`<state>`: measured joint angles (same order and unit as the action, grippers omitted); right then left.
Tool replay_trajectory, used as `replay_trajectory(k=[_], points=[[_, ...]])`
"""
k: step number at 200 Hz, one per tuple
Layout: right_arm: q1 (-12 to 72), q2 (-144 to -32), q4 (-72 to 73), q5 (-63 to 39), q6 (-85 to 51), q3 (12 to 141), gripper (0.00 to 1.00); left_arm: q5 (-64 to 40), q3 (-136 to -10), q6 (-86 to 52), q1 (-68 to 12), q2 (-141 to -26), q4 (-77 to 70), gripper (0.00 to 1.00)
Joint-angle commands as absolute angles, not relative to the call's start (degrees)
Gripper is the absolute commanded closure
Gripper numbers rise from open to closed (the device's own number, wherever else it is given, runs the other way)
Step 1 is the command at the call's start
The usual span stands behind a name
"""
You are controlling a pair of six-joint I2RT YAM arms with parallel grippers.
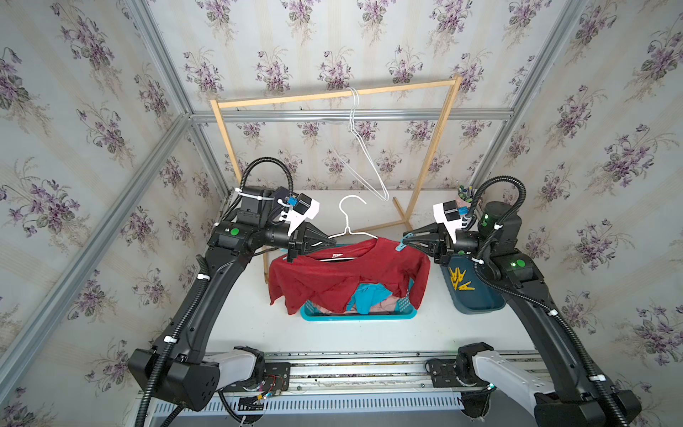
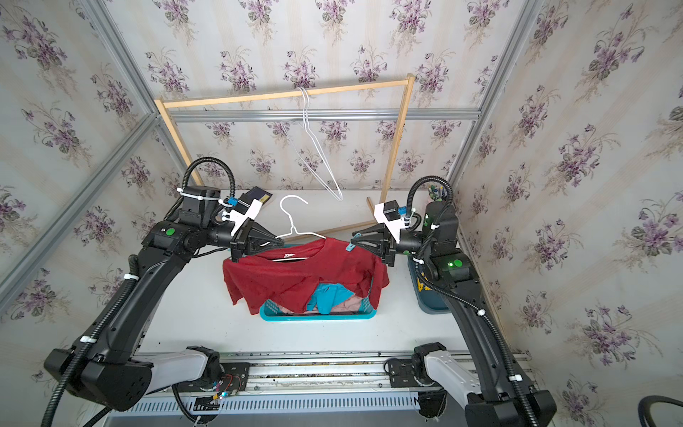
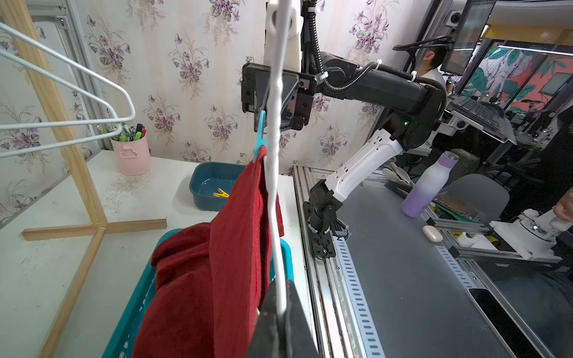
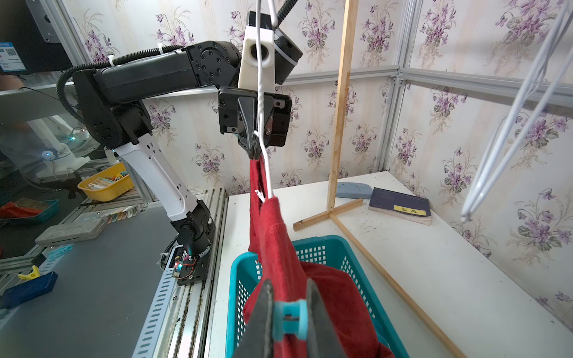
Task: Remove the clothespins securing t-shirts to the hanger
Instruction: Remove the clothespin from the hanger.
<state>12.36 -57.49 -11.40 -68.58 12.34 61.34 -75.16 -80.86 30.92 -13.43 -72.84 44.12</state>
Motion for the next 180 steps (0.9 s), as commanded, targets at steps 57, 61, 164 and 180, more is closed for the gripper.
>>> replay_trajectory(k=[57, 61, 164, 180], points=[[12.4, -56.0, -8.7, -68.6, 12.3, 60.8, 1.0, -74.7, -81.7, 32.0, -13.4, -73.1, 43.8, 1.0], [12.4, -56.1, -8.5, -68.5, 12.1, 60.9, 1.0, -74.7, -81.7, 32.1, -13.4, -73.0, 43.9, 1.0], [12.4, -58.5, -19.4, -61.2, 17.1, 69.9, 1.0, -71.3, -80.4, 34.2, -13.3, -72.5, 44.9, 1.0], [12.5, -57.6, -19.8, -55.6, 16.8, 69.7, 1.0, -68.1, -80.3, 34.7, -13.3, -72.2, 45.1, 1.0]])
